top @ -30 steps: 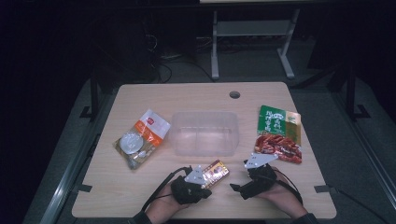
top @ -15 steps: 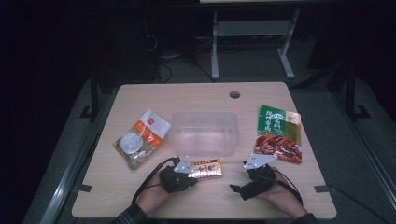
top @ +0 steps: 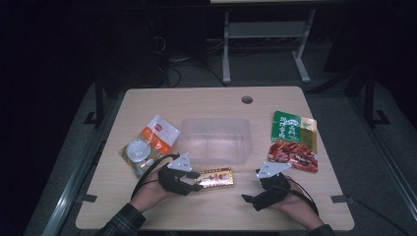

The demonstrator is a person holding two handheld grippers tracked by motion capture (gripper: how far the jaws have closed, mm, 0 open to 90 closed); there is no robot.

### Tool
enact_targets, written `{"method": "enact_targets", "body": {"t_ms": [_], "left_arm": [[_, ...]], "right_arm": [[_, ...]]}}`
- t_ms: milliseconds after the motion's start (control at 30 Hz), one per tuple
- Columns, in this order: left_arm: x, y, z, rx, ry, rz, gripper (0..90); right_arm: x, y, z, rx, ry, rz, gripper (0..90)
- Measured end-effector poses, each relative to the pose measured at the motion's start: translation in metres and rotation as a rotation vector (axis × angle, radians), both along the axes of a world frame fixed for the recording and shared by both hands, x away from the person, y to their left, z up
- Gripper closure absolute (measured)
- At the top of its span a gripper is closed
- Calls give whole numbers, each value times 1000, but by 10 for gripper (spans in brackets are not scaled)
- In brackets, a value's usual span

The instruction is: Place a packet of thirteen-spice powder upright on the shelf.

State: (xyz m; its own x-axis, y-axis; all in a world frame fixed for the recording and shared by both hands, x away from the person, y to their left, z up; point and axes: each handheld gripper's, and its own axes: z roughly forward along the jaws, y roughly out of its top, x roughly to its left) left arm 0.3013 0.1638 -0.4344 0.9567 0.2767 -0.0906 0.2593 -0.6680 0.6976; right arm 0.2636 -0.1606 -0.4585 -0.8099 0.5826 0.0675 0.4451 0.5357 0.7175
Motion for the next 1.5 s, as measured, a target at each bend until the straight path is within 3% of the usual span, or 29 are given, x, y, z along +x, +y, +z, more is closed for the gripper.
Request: {"method": "enact_targets", "body": {"t_ms": [100,300,433,1000,1233,1500], "left_arm": [[5,2,-3,-8,-14,-25,378],[13,-1,-13,-9,-20,-29,205],[16,-3,-19,13,-16,-33,180],[16,-10,-30,84,-26,-41,234],[15,-10,-30,91,-51,-53,294],[15,-10,-30,90,-51,-60,319]], "right_arm": [[0,0,0,0,2,-1,6],[0,0,0,2,-3,4,6],[0,1,0,3,-4,7,6],[0,1,0,5,-3,8,6],[0,1,0,6,-3,9,6],[0,1,0,4,-5,13,6]]}}
